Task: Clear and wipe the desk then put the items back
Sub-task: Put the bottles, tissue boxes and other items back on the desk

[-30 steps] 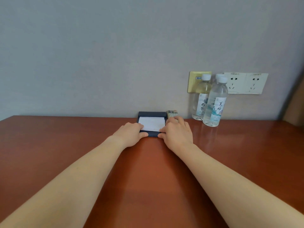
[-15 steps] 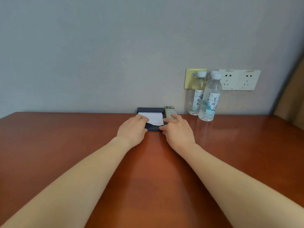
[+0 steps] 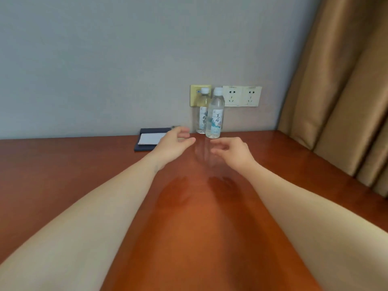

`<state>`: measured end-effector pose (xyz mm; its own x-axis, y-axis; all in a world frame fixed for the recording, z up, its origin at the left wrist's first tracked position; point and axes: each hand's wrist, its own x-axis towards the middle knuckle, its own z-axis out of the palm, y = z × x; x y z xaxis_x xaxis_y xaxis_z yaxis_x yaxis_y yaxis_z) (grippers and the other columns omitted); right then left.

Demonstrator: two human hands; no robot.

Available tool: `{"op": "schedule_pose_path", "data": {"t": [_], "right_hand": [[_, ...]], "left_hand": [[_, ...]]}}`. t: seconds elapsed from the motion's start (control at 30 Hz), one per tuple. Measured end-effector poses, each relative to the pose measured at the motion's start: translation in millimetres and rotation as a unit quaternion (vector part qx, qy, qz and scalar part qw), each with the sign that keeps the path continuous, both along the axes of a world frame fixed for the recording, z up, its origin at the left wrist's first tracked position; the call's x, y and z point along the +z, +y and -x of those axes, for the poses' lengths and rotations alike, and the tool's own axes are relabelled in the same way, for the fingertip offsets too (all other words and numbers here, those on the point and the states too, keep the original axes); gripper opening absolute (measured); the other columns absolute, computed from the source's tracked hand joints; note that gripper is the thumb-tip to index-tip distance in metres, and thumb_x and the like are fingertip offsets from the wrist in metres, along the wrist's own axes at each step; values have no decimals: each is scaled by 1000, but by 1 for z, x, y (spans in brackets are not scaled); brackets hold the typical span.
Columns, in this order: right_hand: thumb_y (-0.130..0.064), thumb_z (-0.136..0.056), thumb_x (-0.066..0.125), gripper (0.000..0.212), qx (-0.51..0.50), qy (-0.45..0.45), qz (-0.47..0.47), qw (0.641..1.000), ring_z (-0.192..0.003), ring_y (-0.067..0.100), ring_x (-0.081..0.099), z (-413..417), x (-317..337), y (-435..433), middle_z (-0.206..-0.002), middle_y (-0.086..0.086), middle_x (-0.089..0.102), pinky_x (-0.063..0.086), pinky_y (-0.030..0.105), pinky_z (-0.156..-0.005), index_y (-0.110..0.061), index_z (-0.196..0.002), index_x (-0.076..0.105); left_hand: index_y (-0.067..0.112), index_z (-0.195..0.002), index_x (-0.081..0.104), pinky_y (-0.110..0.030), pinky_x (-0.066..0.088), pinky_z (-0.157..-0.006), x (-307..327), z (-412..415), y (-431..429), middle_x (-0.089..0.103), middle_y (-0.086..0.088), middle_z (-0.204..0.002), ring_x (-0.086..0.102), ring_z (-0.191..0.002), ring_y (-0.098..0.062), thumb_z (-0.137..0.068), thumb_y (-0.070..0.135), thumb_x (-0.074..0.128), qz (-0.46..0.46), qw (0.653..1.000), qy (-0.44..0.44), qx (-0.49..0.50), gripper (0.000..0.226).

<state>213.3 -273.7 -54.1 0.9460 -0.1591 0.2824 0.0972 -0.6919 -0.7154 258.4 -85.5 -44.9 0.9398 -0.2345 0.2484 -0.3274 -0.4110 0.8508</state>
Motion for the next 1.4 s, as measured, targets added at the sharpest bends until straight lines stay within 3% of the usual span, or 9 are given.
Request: {"op": "schedule_pose_path", "data": {"t": [0.1, 0.23, 0.5, 0.67, 0.83, 1.0, 1.13, 1.3, 1.4], "right_hand": [[-16, -85, 72, 29, 13, 2, -62, 998, -70, -10, 64, 36, 6, -33, -84, -6, 72, 45, 2, -72, -22, -113, 70], [-11, -87, 67, 31, -7, 8, -100, 995, -77, 8, 72, 84, 11, -78, -88, -2, 76, 52, 23, -88, -16, -118, 68], [-9, -90, 64, 31, -72, -13, -121, 990, -83, 10, 72, 184, 27, -144, -91, -1, 75, 47, 19, -73, -17, -121, 64], [-12, -91, 64, 30, -119, -40, -117, 985, -83, 8, 72, 242, 38, -177, -90, -4, 75, 50, 22, -81, -20, -120, 64], [-11, -88, 67, 27, -165, -59, -130, 976, -79, 11, 71, 298, 50, -214, -86, -2, 75, 46, 20, -70, -18, -114, 65], [-9, -87, 67, 21, -226, -79, -132, 962, -75, 15, 70, 359, 69, -238, -86, 5, 75, 44, 13, -57, -14, -107, 68], [-14, -88, 67, 11, -268, -92, -111, 953, -77, 14, 72, 403, 79, -254, -86, 3, 76, 47, 21, -66, -22, -95, 69], [-10, -88, 65, 14, -326, -113, -114, 932, -67, 10, 70, 462, 91, -271, -80, 4, 74, 45, 19, -61, -12, -101, 71], [-14, -86, 67, 16, -366, -111, -99, 919, -76, 14, 72, 500, 98, -278, -86, 6, 76, 47, 20, -66, -13, -101, 72]], "left_hand": [[22, -134, 50, -31, 42, -102, 7, 20, -31, 62, 15, -111, 56, -115, -10, -95, 28, 60, 8, 999, 3, -46, 41], [23, -136, 49, -31, 44, -103, 19, 55, -74, 62, 13, -115, 57, -115, -8, -96, 24, 58, 5, 994, 9, -107, 41], [22, -133, 52, -17, 45, -82, 38, 130, -157, 65, 14, -110, 65, -100, 0, -97, 23, 57, 12, 973, 19, -232, 37], [20, -134, 50, -25, 47, -93, 50, 175, -206, 64, 7, -120, 67, -101, -4, -97, 24, 57, 10, 951, 15, -309, 38], [20, -134, 51, -21, 48, -90, 61, 214, -248, 65, 3, -121, 67, -100, -3, -97, 24, 58, 11, 927, 6, -376, 38], [18, -133, 53, -29, 49, -99, 71, 251, -287, 66, 3, -117, 67, -103, -6, -95, 23, 61, 23, 899, -2, -436, 38], [16, -130, 56, -26, 49, -98, 79, 282, -315, 67, 1, -115, 68, -102, -6, -95, 21, 61, 28, 875, 0, -483, 35], [15, -128, 57, -23, 52, -91, 87, 324, -351, 67, -2, -118, 69, -98, -7, -95, 22, 62, 31, 841, -1, -540, 34], [15, -127, 57, -24, 53, -91, 92, 352, -372, 68, -2, -117, 70, -98, -9, -94, 21, 63, 44, 818, 13, -573, 34]]}}
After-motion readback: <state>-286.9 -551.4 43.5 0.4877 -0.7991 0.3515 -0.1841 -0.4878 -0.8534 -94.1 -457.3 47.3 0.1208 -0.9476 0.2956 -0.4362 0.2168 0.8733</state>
